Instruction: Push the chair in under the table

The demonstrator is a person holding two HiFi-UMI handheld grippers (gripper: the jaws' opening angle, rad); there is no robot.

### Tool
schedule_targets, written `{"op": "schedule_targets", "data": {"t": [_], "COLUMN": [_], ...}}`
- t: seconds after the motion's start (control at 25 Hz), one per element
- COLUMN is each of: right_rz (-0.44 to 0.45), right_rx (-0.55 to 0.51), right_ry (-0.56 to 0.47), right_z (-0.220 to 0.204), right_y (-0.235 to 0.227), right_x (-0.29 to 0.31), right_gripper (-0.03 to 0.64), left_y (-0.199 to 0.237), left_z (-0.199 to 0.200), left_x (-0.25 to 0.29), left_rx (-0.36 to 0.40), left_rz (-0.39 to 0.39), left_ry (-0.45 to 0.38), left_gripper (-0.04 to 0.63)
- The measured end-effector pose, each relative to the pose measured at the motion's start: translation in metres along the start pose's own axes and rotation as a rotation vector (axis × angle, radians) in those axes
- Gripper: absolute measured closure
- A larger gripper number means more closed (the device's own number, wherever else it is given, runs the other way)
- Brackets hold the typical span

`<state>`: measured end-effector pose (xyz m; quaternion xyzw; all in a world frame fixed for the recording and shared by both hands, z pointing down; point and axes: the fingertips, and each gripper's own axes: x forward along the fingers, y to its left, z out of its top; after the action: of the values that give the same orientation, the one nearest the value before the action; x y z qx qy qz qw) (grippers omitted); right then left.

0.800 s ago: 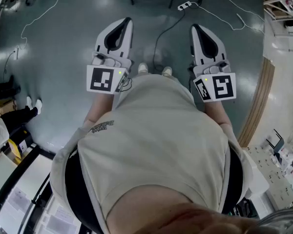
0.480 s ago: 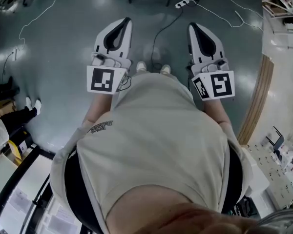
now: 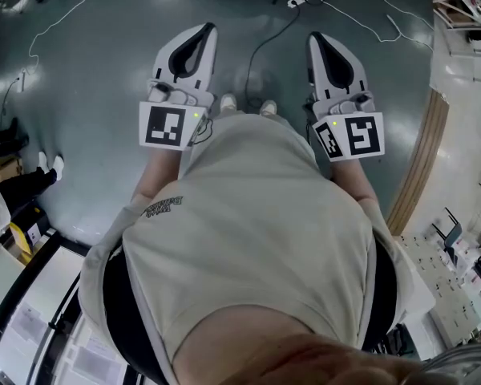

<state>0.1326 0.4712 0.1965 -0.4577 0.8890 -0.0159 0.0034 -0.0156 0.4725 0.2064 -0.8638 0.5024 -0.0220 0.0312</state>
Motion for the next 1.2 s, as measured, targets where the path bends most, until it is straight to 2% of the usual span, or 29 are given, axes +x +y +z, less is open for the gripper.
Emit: {"op": "schedule_targets", "data": {"t": [0.68,0.96,1.2], "right_rz": [0.082,0.100,0.116], "right_rx": [-0.006,-0.017,-0.029], "right_ry": [-0.009,-0.025,-0.033], "right_z": [-0.011,-0.016,-0.028], "right_y": [-0.047,-0.064,-0.072], "right_x": [-0.037,-0.046,-0.032], "right_gripper": [0.607,0.607,0.607], "left_y": [-0.041,-0.057,-0.052], "left_z": [-0.007,-0.008,-0.021], "left_x": [0.014,0.023,0.035], "left_rx": [0.039,0.047,0.046], "left_rz": [0.118,0.133,0.146], "left_ry": [0.002,-0.008,-0.025], "left_gripper": [0.584,0.584,0.584]}}
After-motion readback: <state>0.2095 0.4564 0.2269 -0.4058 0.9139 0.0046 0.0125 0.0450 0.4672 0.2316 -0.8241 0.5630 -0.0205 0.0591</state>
